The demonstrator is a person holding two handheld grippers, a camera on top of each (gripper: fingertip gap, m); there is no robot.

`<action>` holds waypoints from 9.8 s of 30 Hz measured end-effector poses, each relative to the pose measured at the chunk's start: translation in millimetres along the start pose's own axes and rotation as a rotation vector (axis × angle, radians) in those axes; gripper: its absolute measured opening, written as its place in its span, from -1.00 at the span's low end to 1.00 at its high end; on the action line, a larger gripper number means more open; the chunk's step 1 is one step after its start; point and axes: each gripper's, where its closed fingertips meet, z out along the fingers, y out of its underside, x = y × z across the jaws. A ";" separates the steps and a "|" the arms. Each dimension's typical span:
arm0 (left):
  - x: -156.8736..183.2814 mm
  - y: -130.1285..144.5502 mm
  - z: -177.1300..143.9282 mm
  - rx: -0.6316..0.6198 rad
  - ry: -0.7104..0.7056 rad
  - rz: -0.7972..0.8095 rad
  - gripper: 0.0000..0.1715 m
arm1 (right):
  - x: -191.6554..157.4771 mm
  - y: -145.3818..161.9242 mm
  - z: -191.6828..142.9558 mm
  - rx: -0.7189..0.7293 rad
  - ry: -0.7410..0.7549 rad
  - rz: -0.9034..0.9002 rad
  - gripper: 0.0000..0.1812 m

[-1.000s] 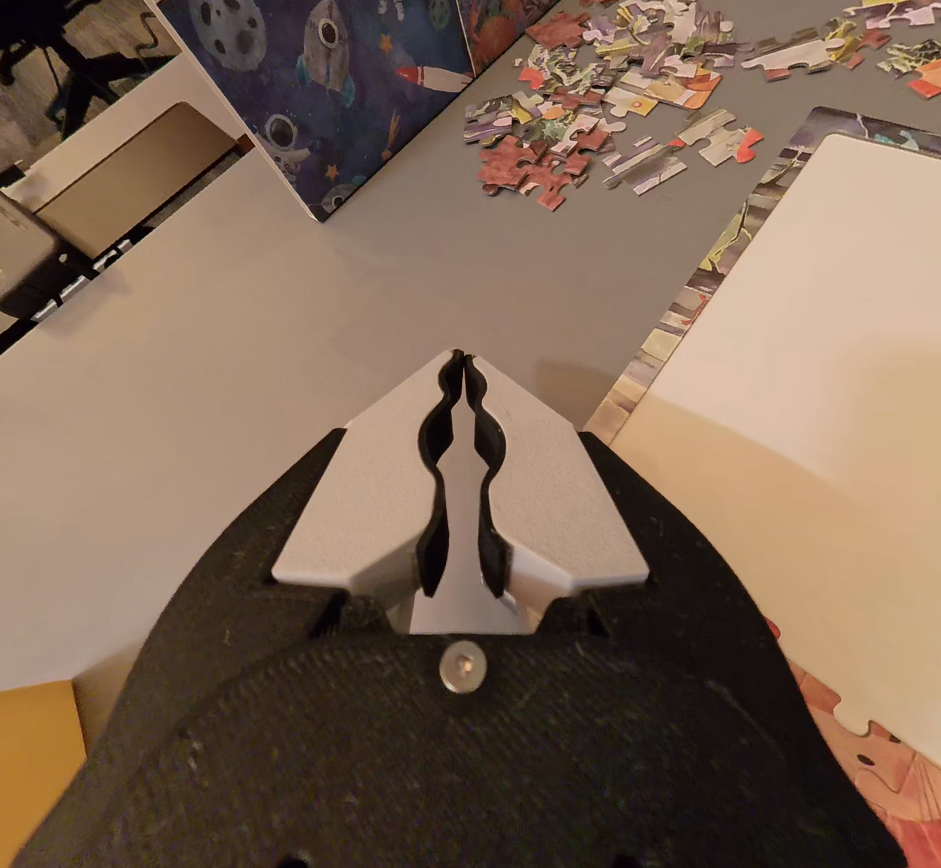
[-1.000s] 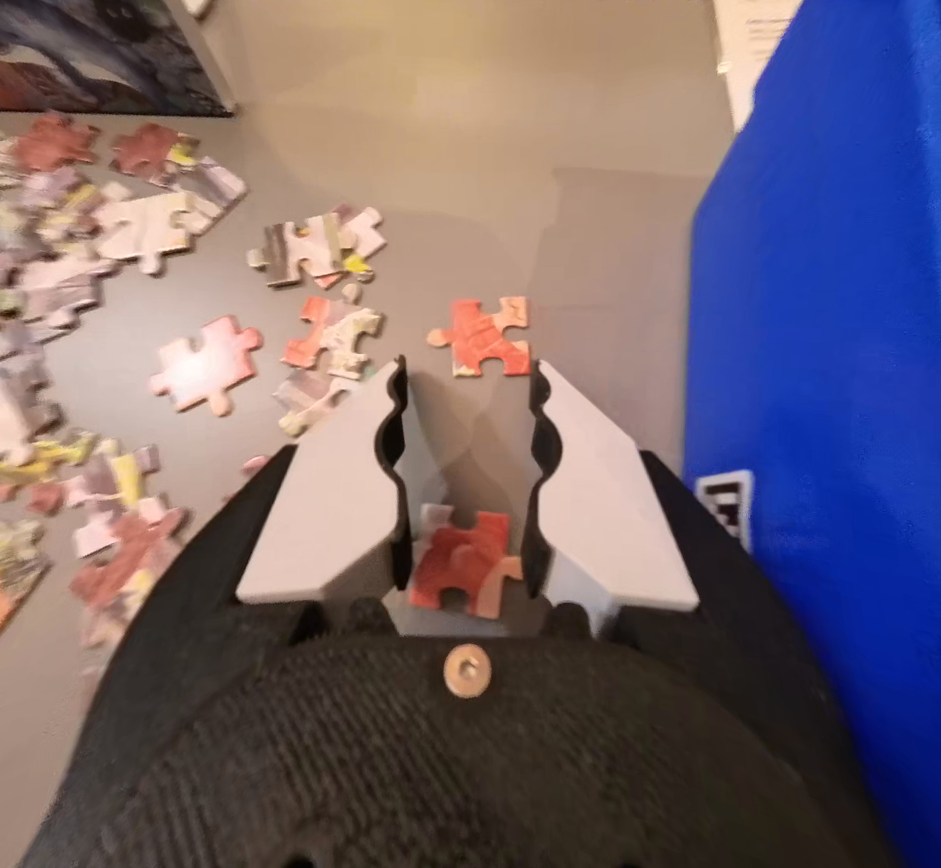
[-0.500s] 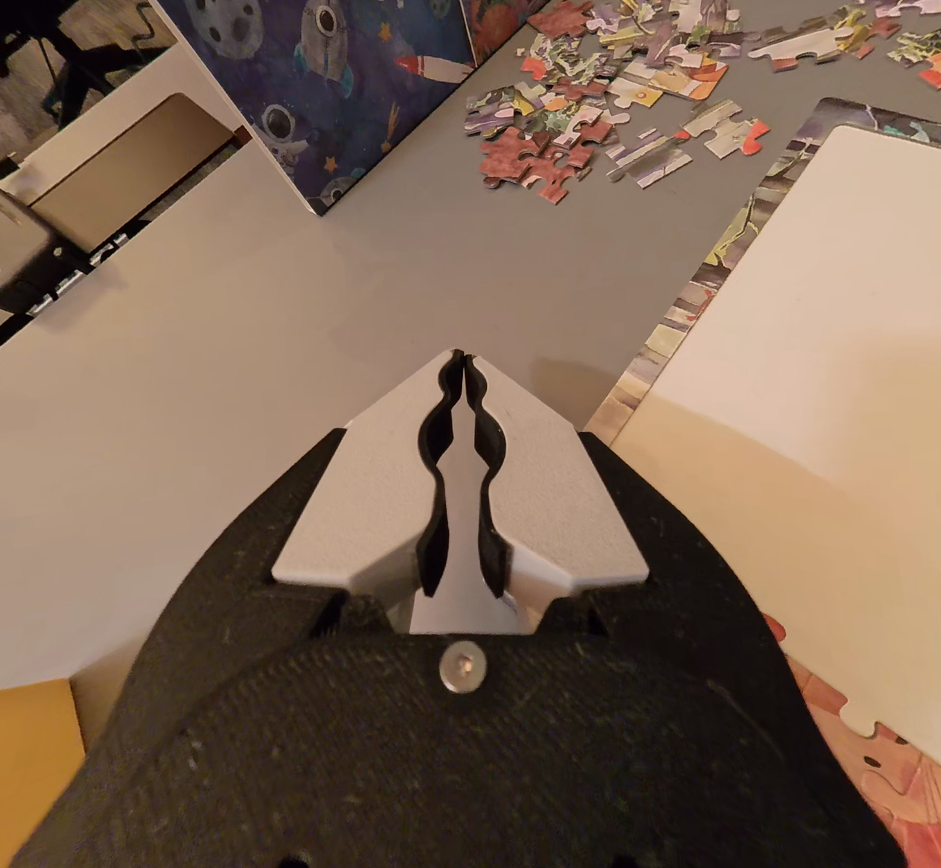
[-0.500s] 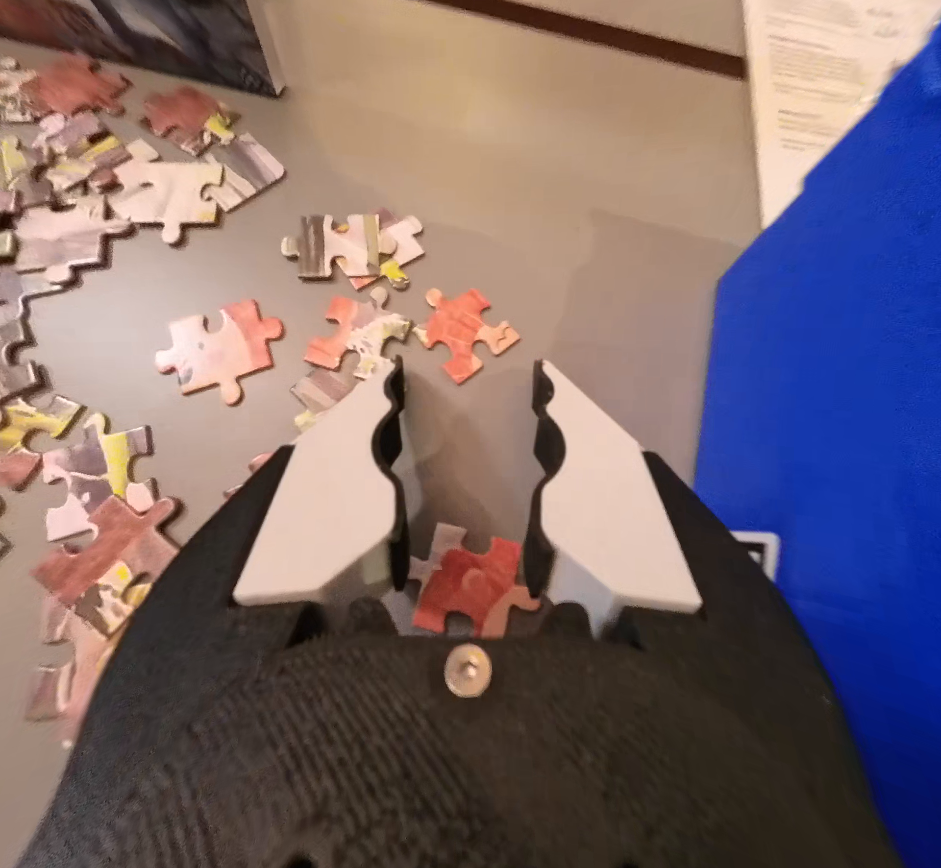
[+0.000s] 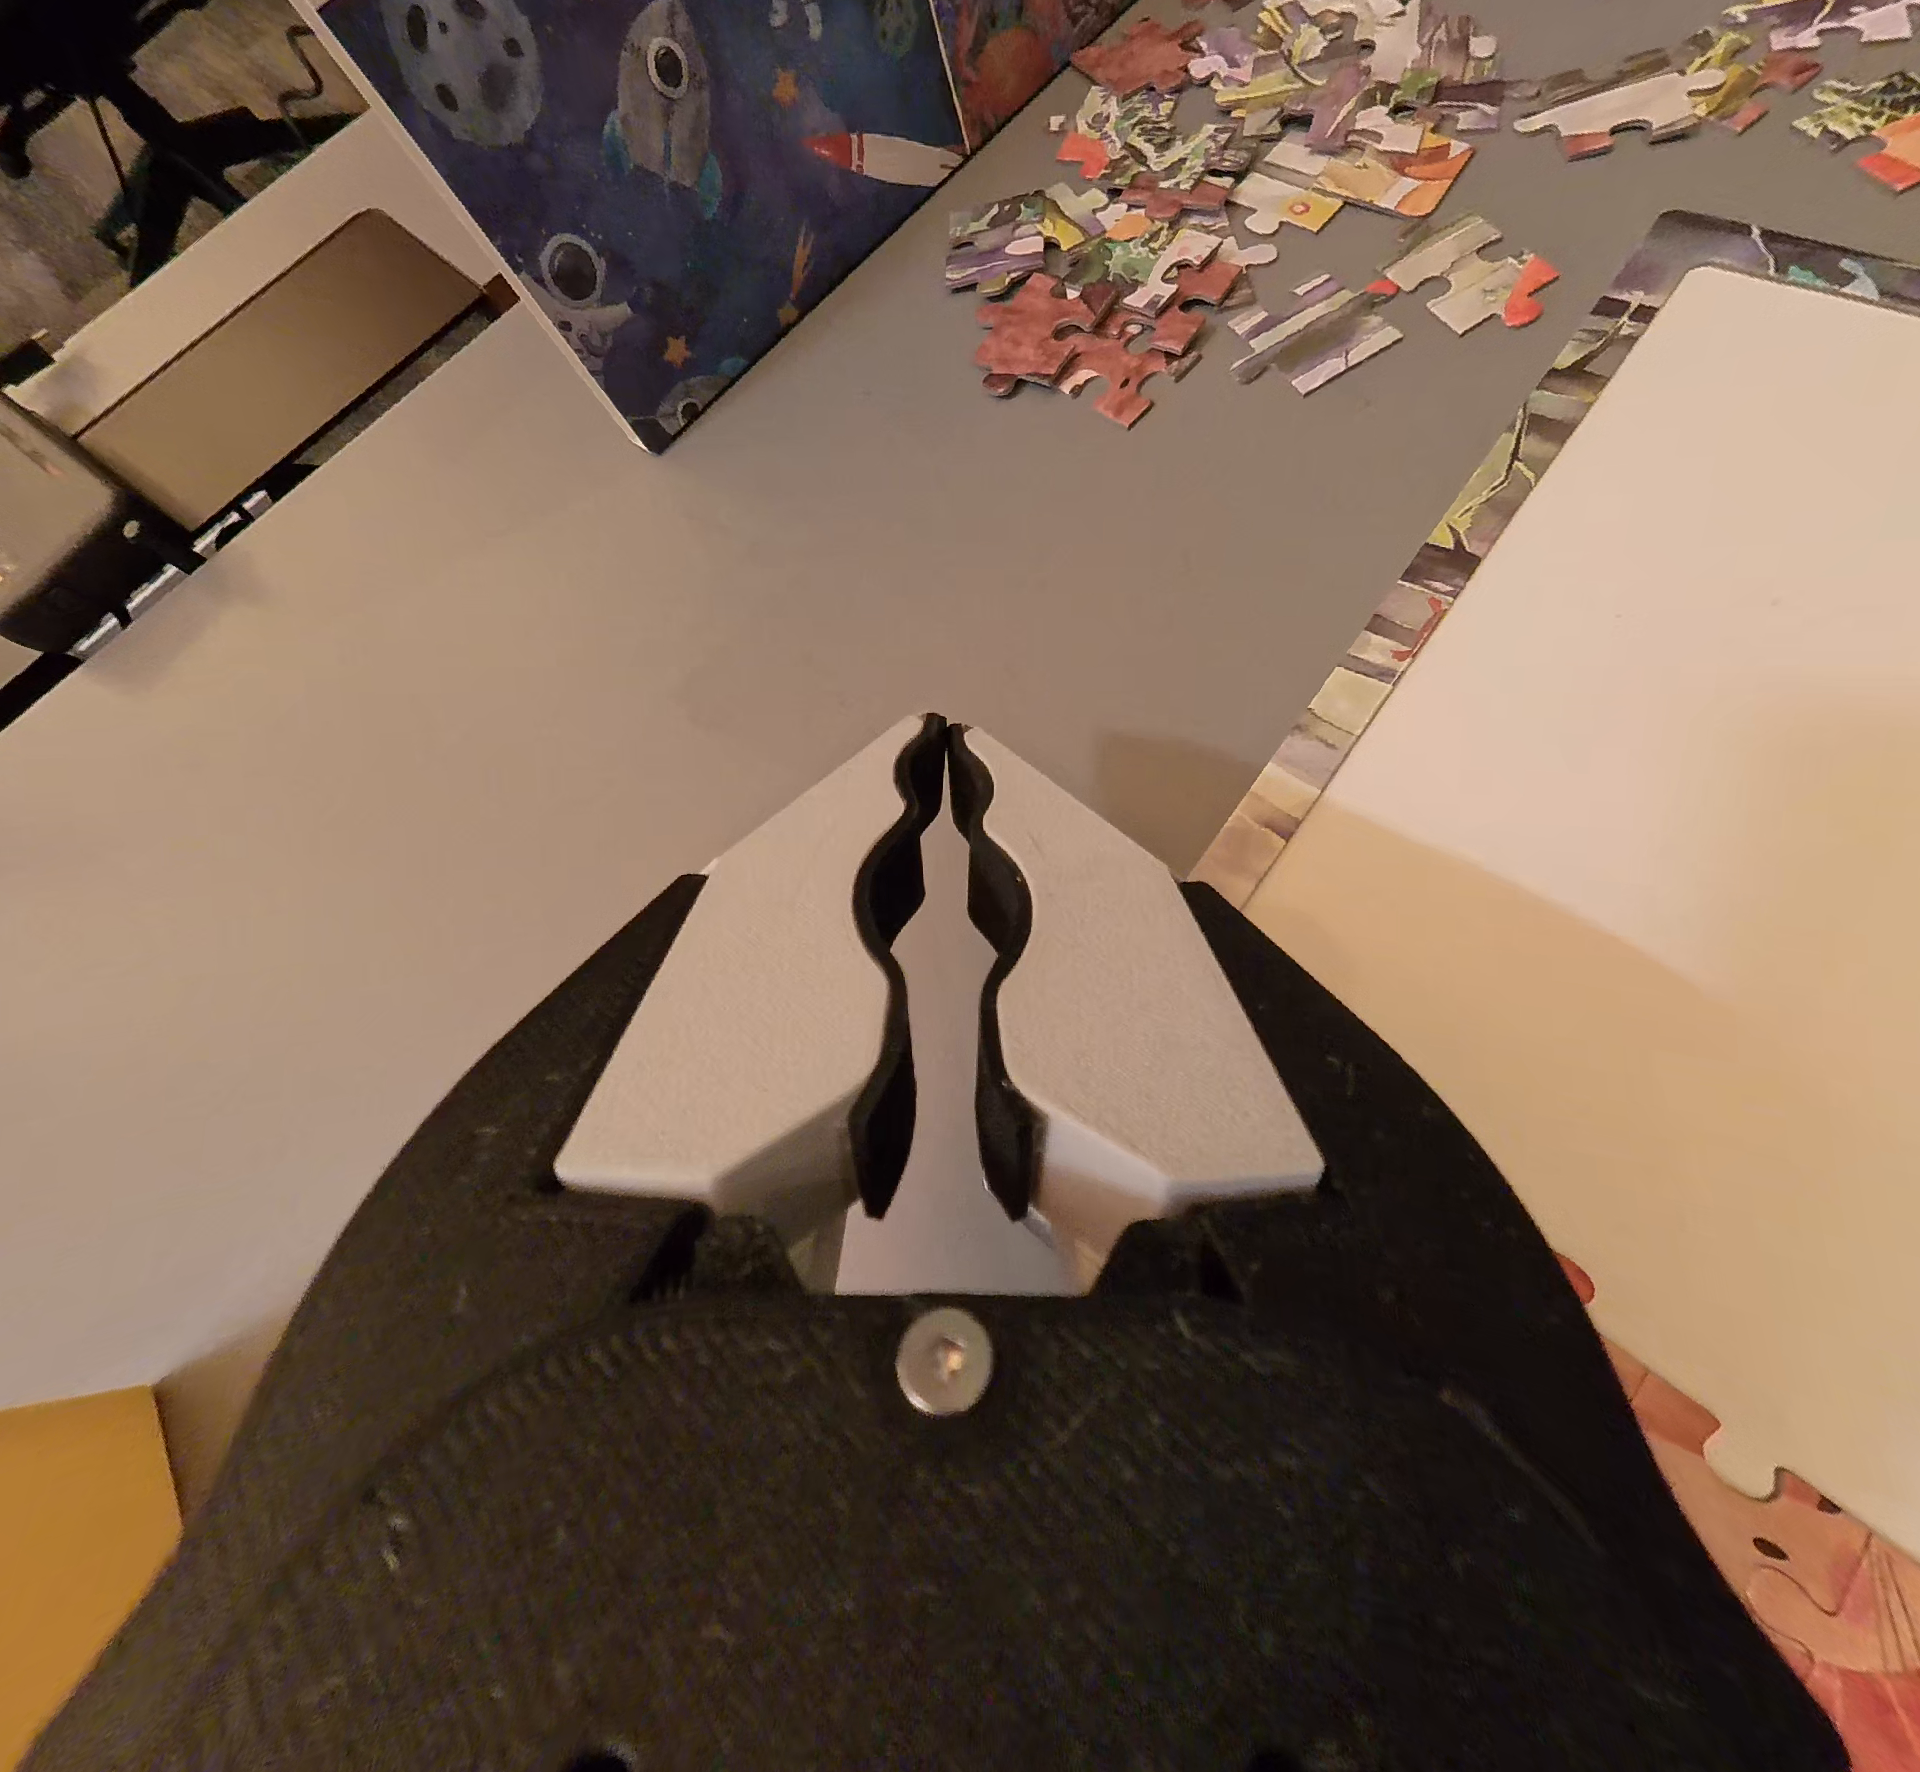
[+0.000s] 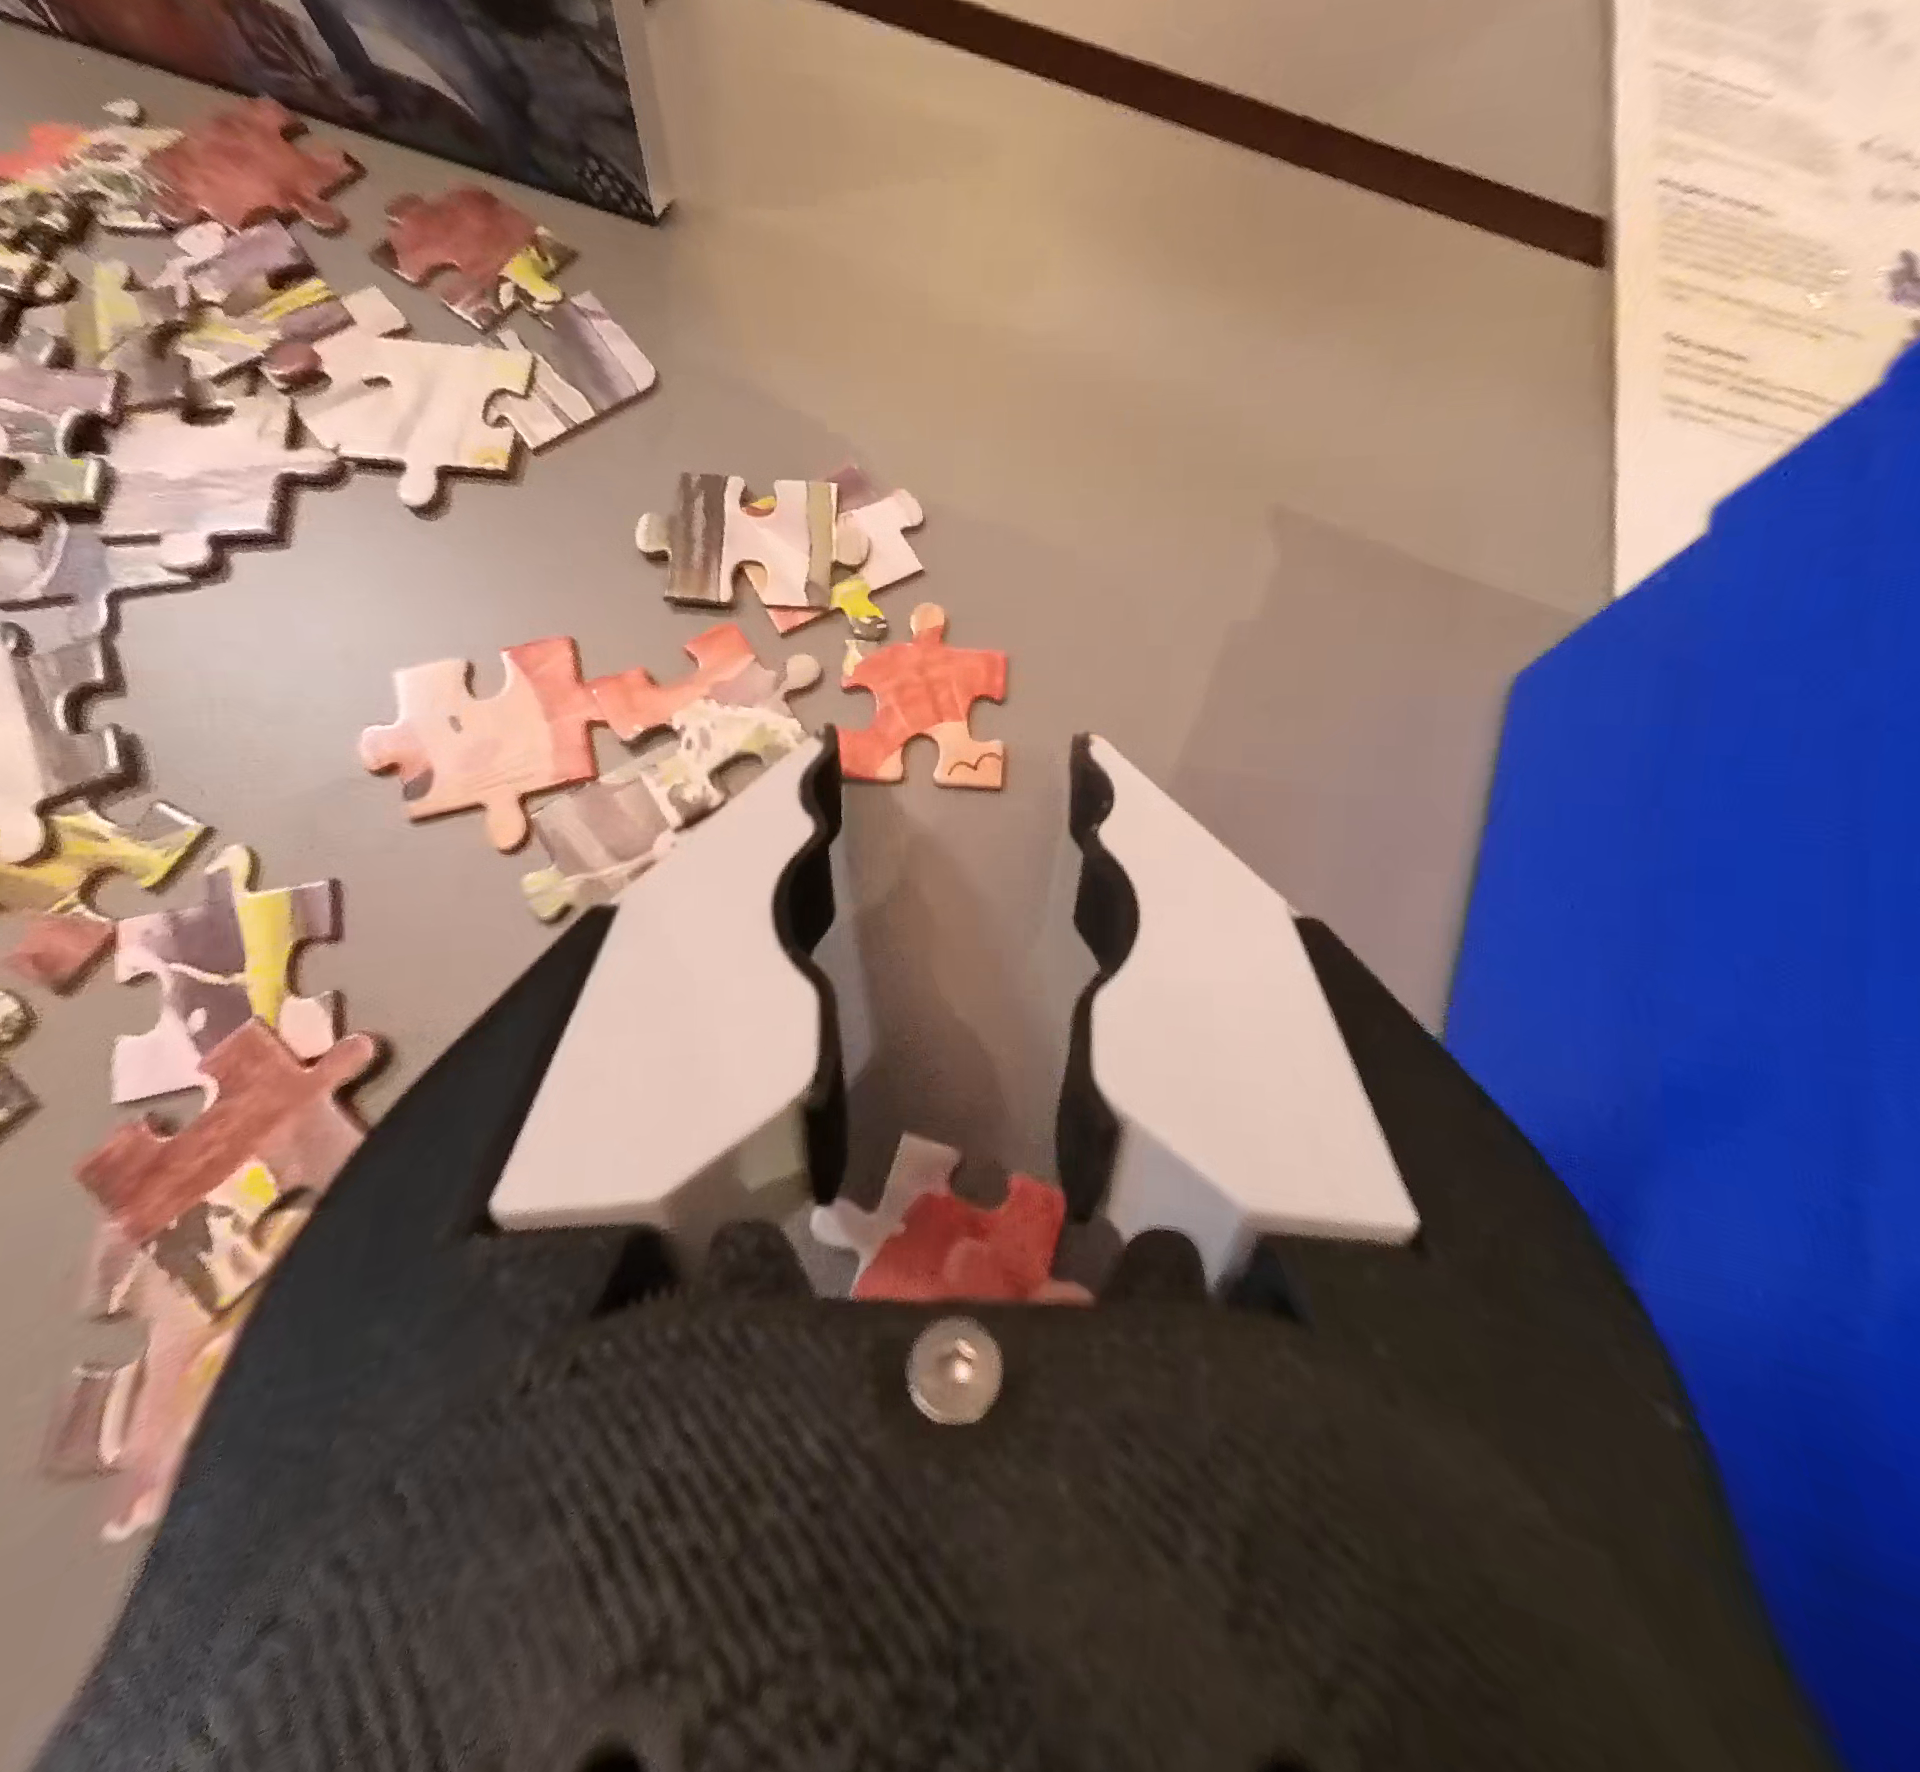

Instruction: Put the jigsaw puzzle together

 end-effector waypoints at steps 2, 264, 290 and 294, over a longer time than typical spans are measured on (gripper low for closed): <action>0.4 0.7 0.7 -0.003 0.002 0.000 -1.00 | -0.9 -0.1 8.4 -0.024 -0.021 -0.001 -0.54; 1.5 -26.0 -29.6 0.198 0.261 -0.318 -1.00 | -220.8 -93.9 -78.5 0.469 -0.429 -0.283 -0.96; 18.6 -30.8 -26.4 0.208 0.287 -0.248 -1.00 | -309.1 -52.7 -66.8 0.333 -0.629 -0.457 -0.92; 20.4 -31.6 -26.6 0.210 0.287 -0.239 -1.00 | -313.2 -52.2 -67.2 0.338 -0.656 -0.436 -0.92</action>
